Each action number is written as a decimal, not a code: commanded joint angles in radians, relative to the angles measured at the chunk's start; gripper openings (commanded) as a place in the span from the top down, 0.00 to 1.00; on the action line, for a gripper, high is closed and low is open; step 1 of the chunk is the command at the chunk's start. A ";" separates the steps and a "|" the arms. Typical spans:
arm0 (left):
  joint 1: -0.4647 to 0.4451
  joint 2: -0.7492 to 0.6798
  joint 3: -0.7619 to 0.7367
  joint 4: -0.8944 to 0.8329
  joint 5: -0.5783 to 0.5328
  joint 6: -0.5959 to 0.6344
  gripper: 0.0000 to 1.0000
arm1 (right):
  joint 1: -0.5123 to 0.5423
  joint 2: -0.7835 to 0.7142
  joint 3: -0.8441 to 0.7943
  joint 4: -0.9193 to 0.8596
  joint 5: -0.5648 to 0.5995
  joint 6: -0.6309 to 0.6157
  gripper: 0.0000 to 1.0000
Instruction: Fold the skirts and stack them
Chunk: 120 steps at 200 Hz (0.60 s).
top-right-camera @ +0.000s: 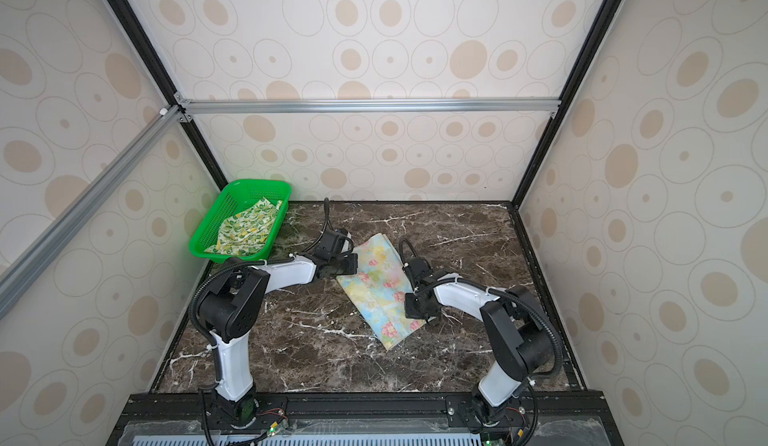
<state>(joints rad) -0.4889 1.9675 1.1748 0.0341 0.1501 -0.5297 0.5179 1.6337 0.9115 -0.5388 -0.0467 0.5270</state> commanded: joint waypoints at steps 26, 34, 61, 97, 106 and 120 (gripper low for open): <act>0.012 -0.051 -0.094 -0.017 -0.021 -0.019 1.00 | -0.076 0.107 0.069 -0.074 0.075 -0.083 1.00; 0.012 -0.069 -0.121 -0.017 -0.019 -0.033 1.00 | -0.088 0.122 0.084 -0.075 0.080 -0.100 1.00; 0.011 -0.162 -0.237 -0.004 -0.015 -0.102 1.00 | -0.122 0.165 0.152 -0.074 0.117 -0.154 1.00; 0.011 -0.315 -0.333 -0.013 -0.011 -0.169 1.00 | -0.126 0.151 0.235 -0.080 0.098 -0.228 1.00; 0.010 -0.339 -0.326 -0.023 -0.013 -0.163 1.00 | -0.115 0.123 0.246 -0.095 0.090 -0.231 1.00; 0.010 -0.354 -0.293 -0.043 -0.005 -0.136 1.00 | -0.089 0.077 0.247 -0.117 0.061 -0.224 1.00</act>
<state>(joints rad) -0.4839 1.6627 0.8360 0.0139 0.1501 -0.6571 0.3965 1.7821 1.1324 -0.5873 0.0303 0.3347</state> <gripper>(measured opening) 0.047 0.041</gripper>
